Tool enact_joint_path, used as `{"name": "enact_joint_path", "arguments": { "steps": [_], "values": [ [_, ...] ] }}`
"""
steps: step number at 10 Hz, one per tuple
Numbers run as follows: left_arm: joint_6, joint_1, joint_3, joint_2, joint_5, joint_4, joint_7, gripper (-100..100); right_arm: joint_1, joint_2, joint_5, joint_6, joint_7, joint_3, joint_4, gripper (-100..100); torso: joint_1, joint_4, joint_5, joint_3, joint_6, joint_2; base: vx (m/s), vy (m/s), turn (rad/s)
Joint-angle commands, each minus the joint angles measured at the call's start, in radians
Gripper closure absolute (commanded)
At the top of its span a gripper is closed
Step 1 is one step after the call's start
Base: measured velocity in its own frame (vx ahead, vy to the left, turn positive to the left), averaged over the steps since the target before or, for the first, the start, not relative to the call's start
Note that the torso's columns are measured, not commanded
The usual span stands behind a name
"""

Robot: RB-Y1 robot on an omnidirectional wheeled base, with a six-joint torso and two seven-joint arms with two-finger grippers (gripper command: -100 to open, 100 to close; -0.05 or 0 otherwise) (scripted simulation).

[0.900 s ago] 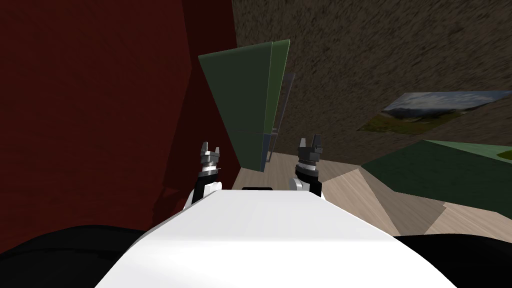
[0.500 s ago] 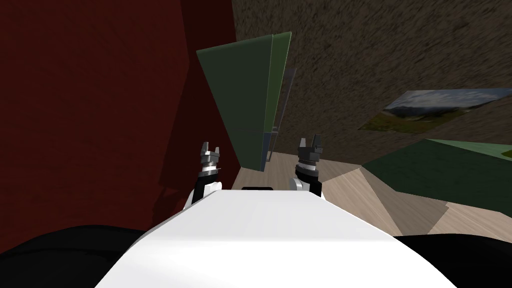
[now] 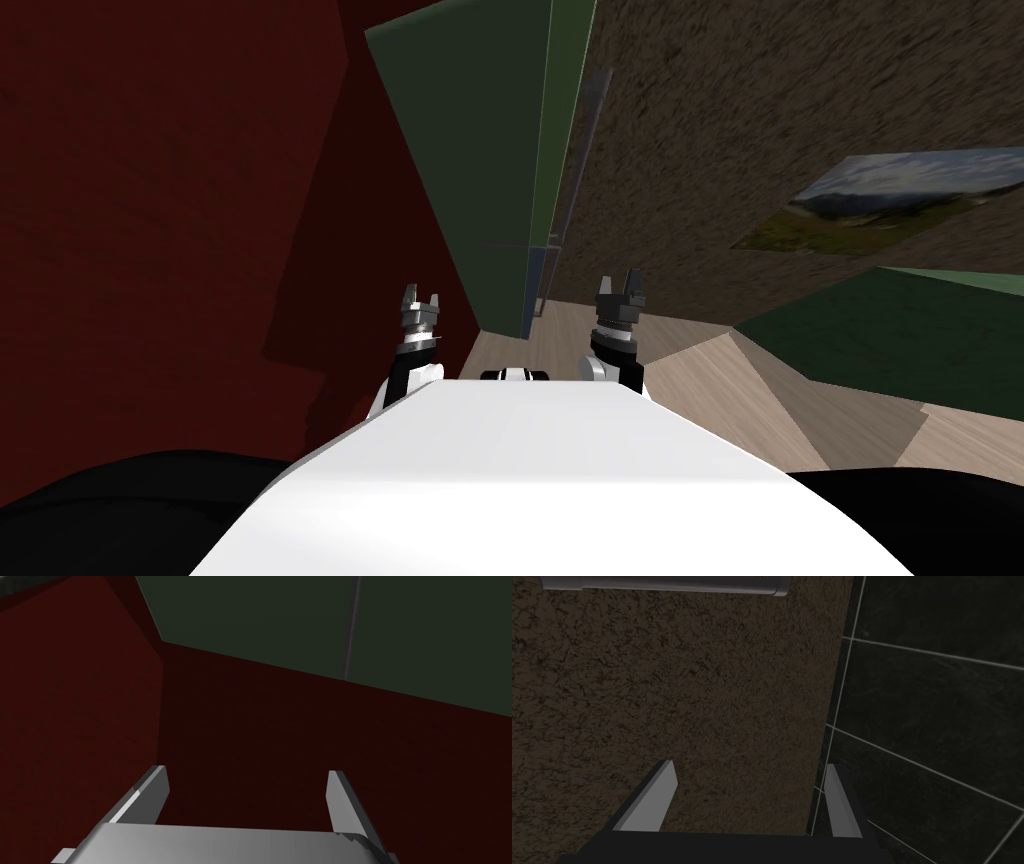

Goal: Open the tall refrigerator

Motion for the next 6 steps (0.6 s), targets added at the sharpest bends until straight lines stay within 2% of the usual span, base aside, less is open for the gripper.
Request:
{"name": "enact_joint_path", "arguments": {
  "steps": [1,3,6],
  "values": [
    [0.018,-0.008,0.005,0.031,0.002,-0.003,0.0,-100,0.0,0.0,0.0,0.0,0.0,0.0,0.0,0,0.0,0.074,0.0,-0.148,0.0,0.074,0.019,-0.02,-0.01],
    [0.059,-0.025,0.015,0.072,0.005,-0.011,0.0,-100,0.0,0.0,0.0,0.0,0.0,0.0,0.0,0,-0.002,0.116,-0.001,-0.237,0.0,0.116,0.033,-0.054,-0.018],
    [0.147,-0.067,0.043,0.124,0.01,-0.032,-0.001,-100,0.0,0.0,0.0,0.0,0.0,0.0,0.0,0,-0.001,0.12,0.0,-0.242,0.0,0.12,0.059,-0.091,-0.027]
  ]
}}
